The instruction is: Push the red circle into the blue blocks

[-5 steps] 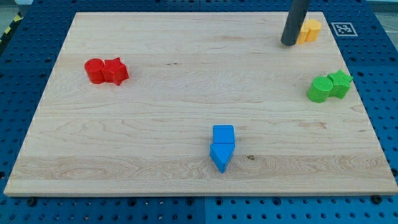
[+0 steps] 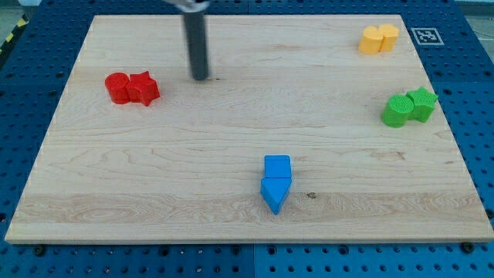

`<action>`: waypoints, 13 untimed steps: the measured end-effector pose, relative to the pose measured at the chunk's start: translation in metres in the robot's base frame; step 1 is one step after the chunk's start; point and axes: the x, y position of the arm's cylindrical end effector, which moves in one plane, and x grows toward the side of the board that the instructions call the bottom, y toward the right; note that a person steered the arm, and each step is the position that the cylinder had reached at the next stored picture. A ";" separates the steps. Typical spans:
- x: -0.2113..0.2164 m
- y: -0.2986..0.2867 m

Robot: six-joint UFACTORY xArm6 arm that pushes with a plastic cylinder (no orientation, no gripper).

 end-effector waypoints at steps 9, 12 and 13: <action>0.135 -0.038; 0.164 -0.017; 0.188 -0.026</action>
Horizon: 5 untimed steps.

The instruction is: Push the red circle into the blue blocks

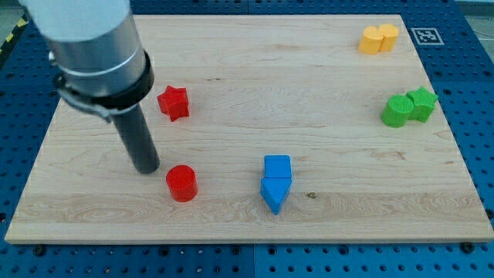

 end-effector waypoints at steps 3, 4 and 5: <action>0.038 0.067; 0.025 0.022; 0.011 0.021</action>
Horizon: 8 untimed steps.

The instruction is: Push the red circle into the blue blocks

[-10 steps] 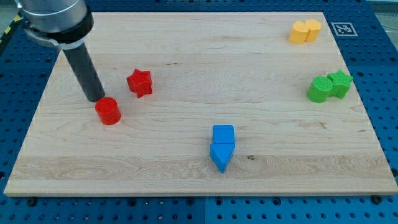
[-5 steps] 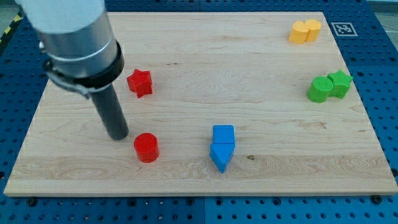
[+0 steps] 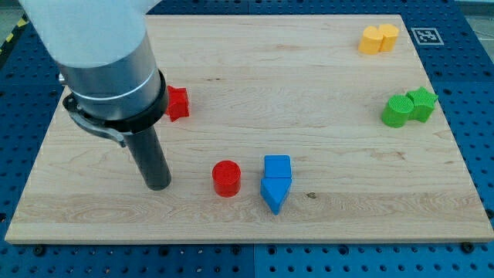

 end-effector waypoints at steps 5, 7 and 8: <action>-0.009 0.098; -0.003 0.033; -0.019 -0.051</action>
